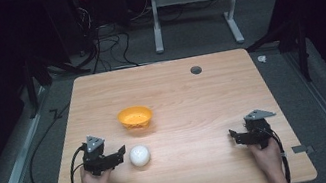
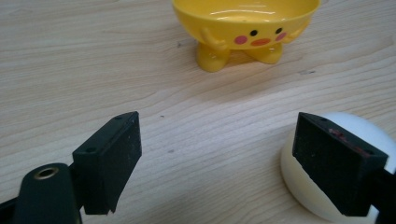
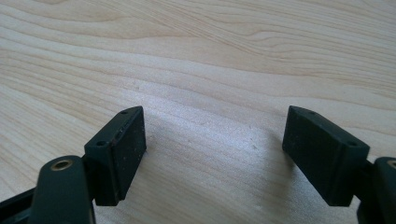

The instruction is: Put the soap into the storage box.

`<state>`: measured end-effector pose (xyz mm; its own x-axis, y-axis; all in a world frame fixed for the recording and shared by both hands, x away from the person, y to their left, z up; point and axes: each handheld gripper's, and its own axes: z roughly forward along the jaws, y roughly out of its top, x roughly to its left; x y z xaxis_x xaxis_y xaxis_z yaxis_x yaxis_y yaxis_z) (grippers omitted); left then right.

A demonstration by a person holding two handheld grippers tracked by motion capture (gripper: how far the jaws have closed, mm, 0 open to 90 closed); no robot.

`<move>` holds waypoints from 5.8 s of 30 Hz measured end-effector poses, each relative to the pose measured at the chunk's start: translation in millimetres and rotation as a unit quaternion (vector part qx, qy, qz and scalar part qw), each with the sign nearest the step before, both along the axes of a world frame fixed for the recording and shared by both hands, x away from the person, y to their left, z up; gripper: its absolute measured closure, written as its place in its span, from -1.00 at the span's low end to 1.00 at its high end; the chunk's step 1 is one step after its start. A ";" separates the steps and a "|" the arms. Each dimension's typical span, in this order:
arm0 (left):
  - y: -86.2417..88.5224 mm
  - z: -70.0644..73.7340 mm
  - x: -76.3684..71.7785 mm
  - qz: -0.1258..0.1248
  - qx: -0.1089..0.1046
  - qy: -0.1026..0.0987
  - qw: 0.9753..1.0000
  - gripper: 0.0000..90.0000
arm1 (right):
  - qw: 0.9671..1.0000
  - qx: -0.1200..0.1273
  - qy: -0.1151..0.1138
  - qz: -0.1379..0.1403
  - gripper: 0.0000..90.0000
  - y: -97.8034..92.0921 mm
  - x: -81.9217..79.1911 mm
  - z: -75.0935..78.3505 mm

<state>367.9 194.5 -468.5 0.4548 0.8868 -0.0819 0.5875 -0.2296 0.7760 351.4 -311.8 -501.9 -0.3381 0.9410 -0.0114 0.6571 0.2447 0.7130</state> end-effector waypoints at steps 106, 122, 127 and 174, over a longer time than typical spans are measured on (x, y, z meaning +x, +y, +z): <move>-75.8 -32.3 -10.2 -0.087 0.060 0.036 0.994 -0.49 | 1.000 0.000 -0.001 0.000 -0.50 0.0 0.0 -0.1; -74.4 -31.7 -10.9 -0.090 0.060 0.032 0.994 -0.47 | 1.000 0.000 -0.001 0.001 -0.50 -0.1 0.1 -0.1; -74.1 -26.1 -11.8 -0.095 0.055 0.029 0.994 -0.47 | 1.000 0.000 -0.001 0.001 -0.50 -0.1 0.1 -0.1; -62.4 21.5 -8.4 -0.122 0.005 0.009 0.992 -0.47 | 1.000 0.001 0.000 0.001 -0.51 0.1 -0.1 0.0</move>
<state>359.5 132.1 -447.0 0.6544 0.7515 -0.0838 0.5277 -0.3744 0.7624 351.3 -311.6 -501.9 -0.3403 0.9403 -0.0103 0.6567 0.2455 0.7131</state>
